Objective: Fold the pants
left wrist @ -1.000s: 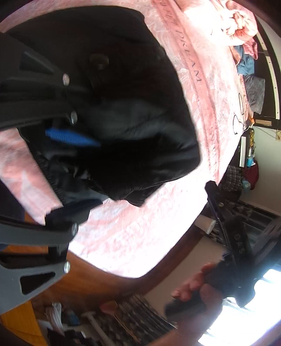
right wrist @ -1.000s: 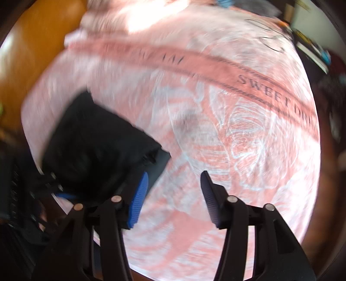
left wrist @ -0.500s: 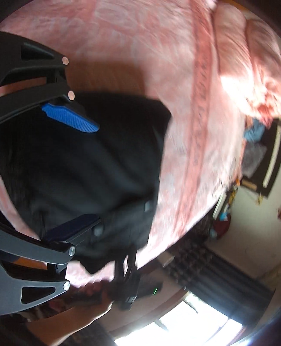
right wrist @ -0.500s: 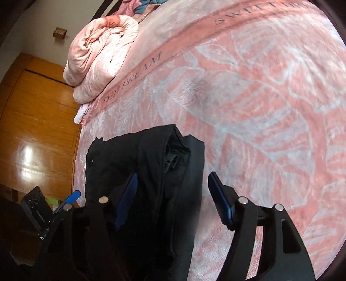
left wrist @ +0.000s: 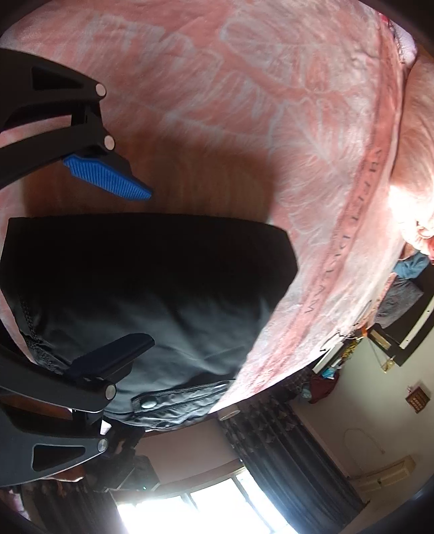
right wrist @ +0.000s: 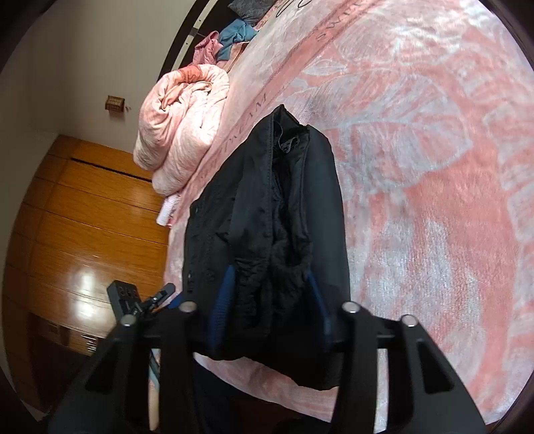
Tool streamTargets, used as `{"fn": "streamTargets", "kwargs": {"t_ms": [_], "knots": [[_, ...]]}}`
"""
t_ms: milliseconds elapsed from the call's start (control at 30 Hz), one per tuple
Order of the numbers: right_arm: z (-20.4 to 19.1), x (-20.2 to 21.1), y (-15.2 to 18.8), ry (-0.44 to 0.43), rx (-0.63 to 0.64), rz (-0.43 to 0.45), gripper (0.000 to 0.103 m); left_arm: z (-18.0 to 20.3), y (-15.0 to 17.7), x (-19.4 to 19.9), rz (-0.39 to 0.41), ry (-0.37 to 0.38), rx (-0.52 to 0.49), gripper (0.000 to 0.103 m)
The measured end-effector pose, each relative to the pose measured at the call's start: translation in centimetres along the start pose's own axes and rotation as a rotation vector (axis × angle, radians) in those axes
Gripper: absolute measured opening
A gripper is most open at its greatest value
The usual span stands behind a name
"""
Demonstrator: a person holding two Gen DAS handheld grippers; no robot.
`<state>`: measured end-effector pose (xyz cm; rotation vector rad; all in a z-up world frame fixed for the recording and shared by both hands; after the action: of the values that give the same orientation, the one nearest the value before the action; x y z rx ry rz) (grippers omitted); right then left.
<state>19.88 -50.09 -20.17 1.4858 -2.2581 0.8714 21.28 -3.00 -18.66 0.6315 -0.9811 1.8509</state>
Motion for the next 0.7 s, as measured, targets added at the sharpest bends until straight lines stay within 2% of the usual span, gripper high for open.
{"fn": "streamTargets", "kwargs": {"t_ms": [67, 133, 200, 267, 333, 367, 467, 533, 633, 700], "knots": [[-1.4, 1.3, -0.3, 0.042, 0.038, 0.015, 0.023, 0.2, 0.4, 0.1, 0.0, -0.005, -0.01, 0.082], [-1.4, 2.5, -0.3, 0.052, 0.015, 0.035, 0.022, 0.5, 0.4, 0.1, 0.008, -0.006, -0.018, 0.082], [0.4, 2.4, 0.0, 0.087, -0.034, 0.03, 0.022, 0.7, 0.4, -0.2, 0.002, 0.0, -0.022, 0.082], [2.5, 0.7, 0.4, 0.145, -0.05, -0.017, 0.024, 1.1, 0.6, -0.7, -0.009, 0.0, -0.038, 0.082], [3.2, 0.2, 0.5, 0.18, -0.055, -0.026, 0.04, 1.5, 0.8, -0.9, -0.01, -0.015, -0.059, 0.082], [3.1, 0.6, 0.5, 0.174, -0.063, -0.024, 0.041, 1.7, 0.8, -0.7, -0.001, -0.017, -0.068, 0.082], [-0.4, 3.8, -0.5, 0.271, 0.071, 0.085, 0.041, 2.5, 0.7, 0.6, 0.048, -0.019, -0.11, 0.085], [-3.1, 4.5, -2.3, 0.257, 0.14, 0.142, 0.042, 3.2, 0.7, 0.9, 0.065, -0.026, -0.147, 0.087], [-5.7, 1.6, -4.8, 0.223, 0.212, 0.107, 0.042, 4.2, 0.9, 0.1, 0.051, -0.043, -0.19, 0.087], [-6.1, -1.9, -6.6, 0.232, 0.228, 0.053, 0.042, 4.5, 1.0, -0.4, 0.036, -0.053, -0.192, 0.087]]}}
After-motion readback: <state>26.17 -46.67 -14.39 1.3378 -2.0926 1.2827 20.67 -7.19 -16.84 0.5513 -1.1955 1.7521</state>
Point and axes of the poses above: each gripper's, at about its wrist camera, not at the fingertips, and x roughly against the way its jaws point, z to its right, y to its underside, the point moved 1 cm from there along -x, roughly the way its jaws point, and after that the axes turned 4 degrees about x, right-handed, at the moved point
